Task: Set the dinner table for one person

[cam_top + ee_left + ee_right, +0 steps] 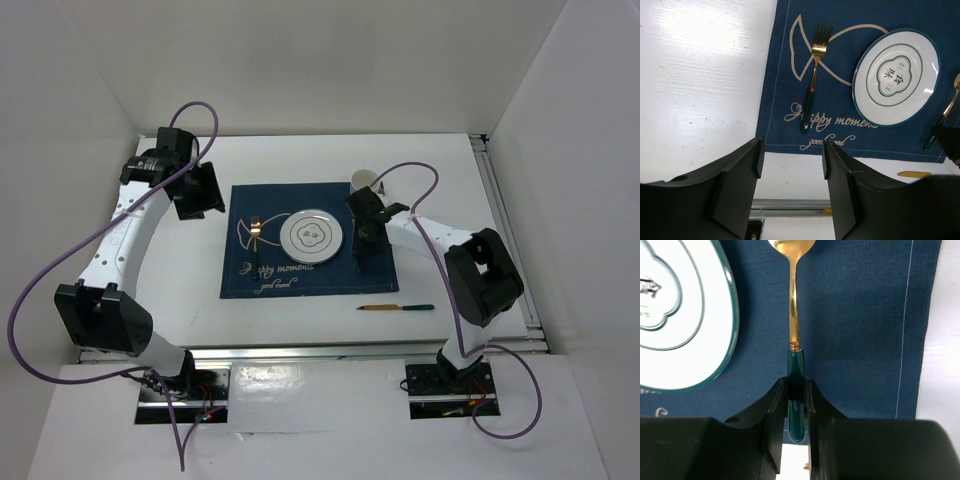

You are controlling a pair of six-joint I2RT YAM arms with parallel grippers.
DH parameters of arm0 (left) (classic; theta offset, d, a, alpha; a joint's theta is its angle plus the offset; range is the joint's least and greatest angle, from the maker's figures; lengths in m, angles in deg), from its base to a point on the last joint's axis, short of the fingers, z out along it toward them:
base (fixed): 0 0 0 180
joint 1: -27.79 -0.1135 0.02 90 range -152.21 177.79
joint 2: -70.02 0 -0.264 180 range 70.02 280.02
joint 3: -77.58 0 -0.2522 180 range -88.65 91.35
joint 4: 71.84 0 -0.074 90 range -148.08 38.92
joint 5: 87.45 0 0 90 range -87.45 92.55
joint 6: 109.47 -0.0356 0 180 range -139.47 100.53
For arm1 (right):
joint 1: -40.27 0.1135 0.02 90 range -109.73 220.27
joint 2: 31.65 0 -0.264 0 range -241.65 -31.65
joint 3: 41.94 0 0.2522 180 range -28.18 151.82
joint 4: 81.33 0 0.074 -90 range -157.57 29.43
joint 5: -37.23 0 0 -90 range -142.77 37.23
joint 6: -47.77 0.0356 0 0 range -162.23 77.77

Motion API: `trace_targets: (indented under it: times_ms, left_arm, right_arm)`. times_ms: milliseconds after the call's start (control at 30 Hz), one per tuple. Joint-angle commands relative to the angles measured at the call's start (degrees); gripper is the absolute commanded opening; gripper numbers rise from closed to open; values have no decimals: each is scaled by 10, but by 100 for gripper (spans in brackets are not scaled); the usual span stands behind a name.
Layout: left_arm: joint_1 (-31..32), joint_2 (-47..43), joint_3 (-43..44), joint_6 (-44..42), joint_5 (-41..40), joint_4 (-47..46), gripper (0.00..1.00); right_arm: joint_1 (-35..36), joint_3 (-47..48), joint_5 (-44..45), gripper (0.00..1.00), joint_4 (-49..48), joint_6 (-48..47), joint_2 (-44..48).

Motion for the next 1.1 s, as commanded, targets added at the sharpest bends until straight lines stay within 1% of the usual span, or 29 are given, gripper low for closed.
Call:
trace_targets:
  times_ms: [0,33,100,133,167,267,400,467,500,533,567,600,733,833,867,900,933,1067]
  left_arm:
    - [-4,-23,1,-12,7,4,66]
    - [-4,-23,1,-12,7,4,66]
    - [-4,-23,1,-12,7,4,66]
    - [-4,-23,1,-12,7,4,66]
    - [-4,-23,1,-12,7,4,66]
    - [-4,-23,-4,-12,12,-1,66]
    - [-4,-23,-4,-12,12,-1,66]
    - [-4,-23,-4,-18,12,-1,66]
    - [-4,-23,-4,-18,12,-1,66]
    - [-4,-23,-4,-18,12,-1,66]
    - [-4,-29,-4,-18,12,-1,66]
    - [-4,-29,2,-18,12,-1,66]
    - [-4,-29,2,-18,22,-1,66]
    - [-4,-29,2,-18,30,-1,66]
    - [-4,-29,2,-18,36,-7,66]
    - [-4,-29,2,-18,36,-7,66]
    - [-4,-29,2,-18,36,-7,66]
    - [-4,-36,-18,-18,41,-12,66]
  right_arm:
    - [-4,22,6,15,-20,-1,-13]
    - [-4,22,11,32,-20,-1,-19]
    - [-4,22,11,52,-14,-1,-19]
    - [-4,22,16,66,-14,-1,-19]
    - [-4,22,16,70,-14,-1,-12]
    - [-4,27,22,77,-4,-6,15]
    - [-4,33,44,79,45,-13,59]
    - [-17,16,50,79,65,-13,87]
    - [-17,-11,50,79,83,-4,122]
    - [-33,-28,50,79,101,1,164]
    - [-39,-44,43,79,101,13,164]
    - [-46,-60,43,79,123,22,208]
    - [-76,-145,7,79,158,68,316]
    - [-76,-154,-36,79,163,113,366]
    - [-76,-160,-48,79,163,143,366]
    - [-84,-166,-76,79,163,151,371]
    - [-84,-172,-86,79,163,161,371]
    - [-84,-224,-125,79,136,175,365]
